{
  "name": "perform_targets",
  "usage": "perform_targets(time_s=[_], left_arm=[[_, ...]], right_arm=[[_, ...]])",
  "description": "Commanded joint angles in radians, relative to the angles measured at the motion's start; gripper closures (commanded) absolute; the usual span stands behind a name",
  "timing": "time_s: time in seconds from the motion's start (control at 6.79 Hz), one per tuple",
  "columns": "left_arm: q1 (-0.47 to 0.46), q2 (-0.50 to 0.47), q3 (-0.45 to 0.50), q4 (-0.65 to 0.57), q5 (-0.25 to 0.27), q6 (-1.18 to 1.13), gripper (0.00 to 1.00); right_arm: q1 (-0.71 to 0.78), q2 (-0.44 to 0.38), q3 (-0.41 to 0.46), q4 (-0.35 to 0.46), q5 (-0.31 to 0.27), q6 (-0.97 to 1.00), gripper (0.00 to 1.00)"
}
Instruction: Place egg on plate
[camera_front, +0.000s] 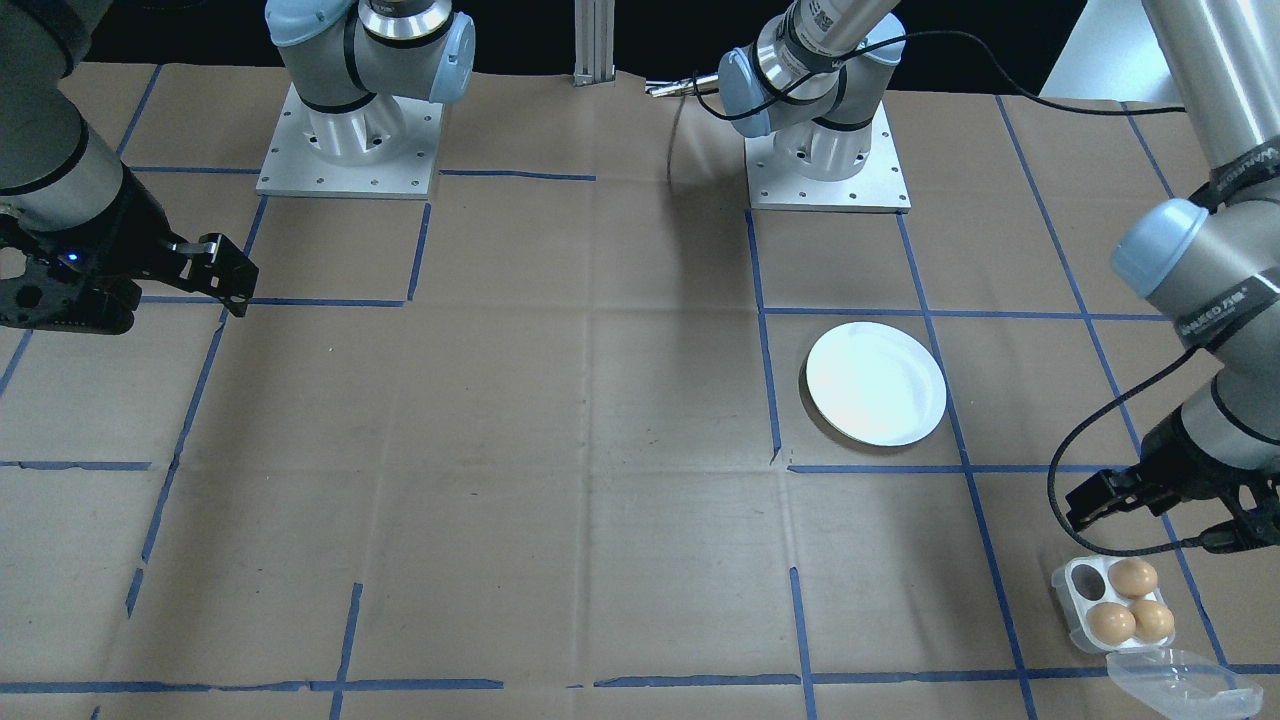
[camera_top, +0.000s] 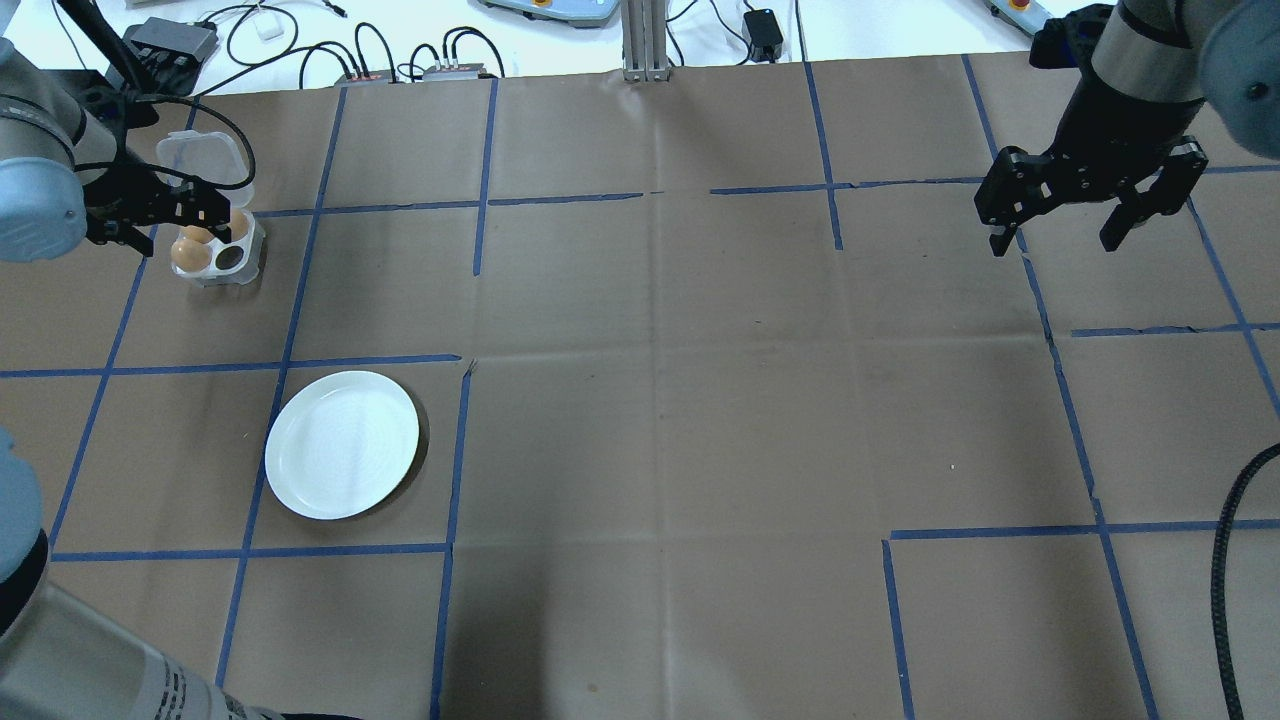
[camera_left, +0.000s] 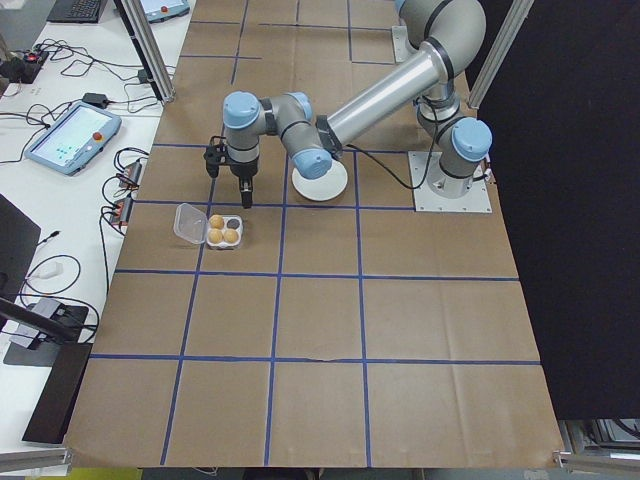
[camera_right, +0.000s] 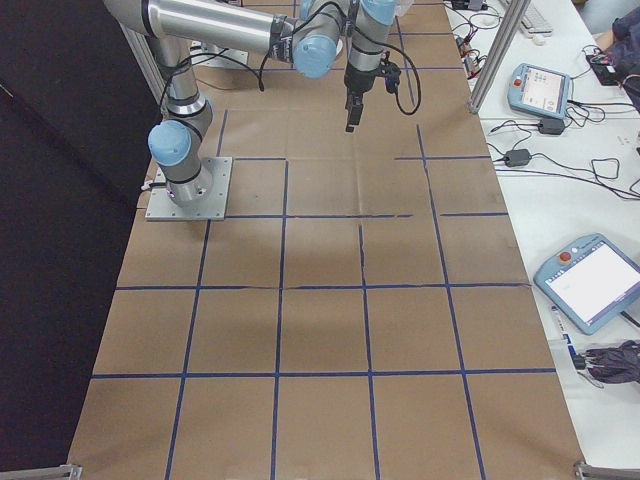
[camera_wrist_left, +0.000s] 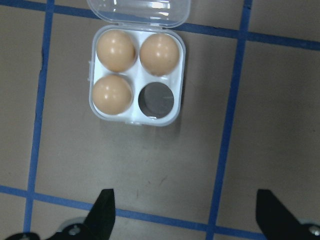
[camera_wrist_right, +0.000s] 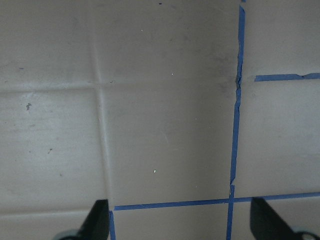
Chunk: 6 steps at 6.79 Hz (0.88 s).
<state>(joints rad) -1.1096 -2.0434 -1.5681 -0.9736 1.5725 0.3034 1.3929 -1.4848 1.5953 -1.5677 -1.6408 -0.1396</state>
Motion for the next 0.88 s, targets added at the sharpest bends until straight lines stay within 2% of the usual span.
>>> perform_targets(time_s=[0.0, 0.74], left_arm=[[0.013, -0.117, 0.068, 0.052, 0.021, 0.104, 0.01], [0.065, -0.141, 0.086, 0.018, 0.012, 0.223, 0.01]], right_arm=[[0.000, 0.000, 0.000, 0.000, 0.001, 0.000, 0.00], [0.000, 0.000, 0.000, 0.000, 0.001, 0.000, 0.00]])
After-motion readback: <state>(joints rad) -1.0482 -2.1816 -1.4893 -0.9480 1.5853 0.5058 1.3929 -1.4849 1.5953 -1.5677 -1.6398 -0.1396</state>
